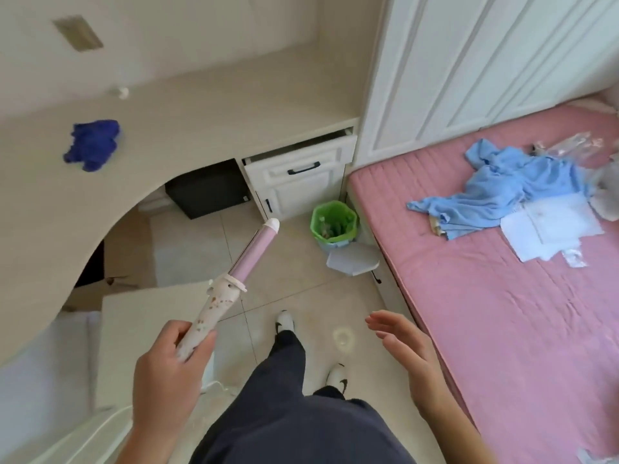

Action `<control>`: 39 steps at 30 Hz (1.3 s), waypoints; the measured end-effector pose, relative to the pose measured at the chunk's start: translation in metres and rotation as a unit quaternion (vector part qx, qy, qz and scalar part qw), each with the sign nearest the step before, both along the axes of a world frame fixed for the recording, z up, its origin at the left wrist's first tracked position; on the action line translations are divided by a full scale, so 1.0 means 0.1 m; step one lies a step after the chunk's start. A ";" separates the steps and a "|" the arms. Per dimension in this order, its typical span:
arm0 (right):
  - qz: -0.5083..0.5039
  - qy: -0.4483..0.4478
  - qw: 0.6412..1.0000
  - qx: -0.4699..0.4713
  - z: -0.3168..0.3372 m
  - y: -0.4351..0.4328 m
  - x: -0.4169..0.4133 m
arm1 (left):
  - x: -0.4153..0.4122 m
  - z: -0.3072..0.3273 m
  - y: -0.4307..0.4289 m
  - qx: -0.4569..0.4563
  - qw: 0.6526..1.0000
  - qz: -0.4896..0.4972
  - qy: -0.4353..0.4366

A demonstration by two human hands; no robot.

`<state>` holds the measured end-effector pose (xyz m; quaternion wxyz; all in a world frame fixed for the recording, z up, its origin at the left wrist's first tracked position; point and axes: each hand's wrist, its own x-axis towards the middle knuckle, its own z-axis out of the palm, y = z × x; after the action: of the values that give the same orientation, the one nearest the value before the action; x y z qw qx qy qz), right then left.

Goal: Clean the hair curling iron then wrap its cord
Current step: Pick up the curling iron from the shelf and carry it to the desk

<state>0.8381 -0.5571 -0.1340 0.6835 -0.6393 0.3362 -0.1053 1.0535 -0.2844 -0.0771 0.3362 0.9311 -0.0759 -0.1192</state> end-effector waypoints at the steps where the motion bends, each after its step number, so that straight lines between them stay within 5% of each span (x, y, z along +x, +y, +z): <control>1: 0.009 0.002 1.000 0.000 0.00 -0.07 0.15 | 0.10 -0.02 -0.02 -0.005 1.000 0.010 0.004; 25: 0.084 -0.004 0.996 -0.030 0.21 -0.93 4.32 | 3.59 -0.11 -0.66 -0.050 0.995 0.068 0.046; 39: 0.170 -0.016 0.985 0.008 0.06 -1.16 6.46 | 5.73 0.46 -0.78 0.020 0.997 -0.025 -0.068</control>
<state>1.4839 -0.6734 -0.1283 0.7018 -0.6800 0.2124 0.0053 1.6265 -0.3627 -0.0311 0.3087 0.9414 -0.1190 -0.0658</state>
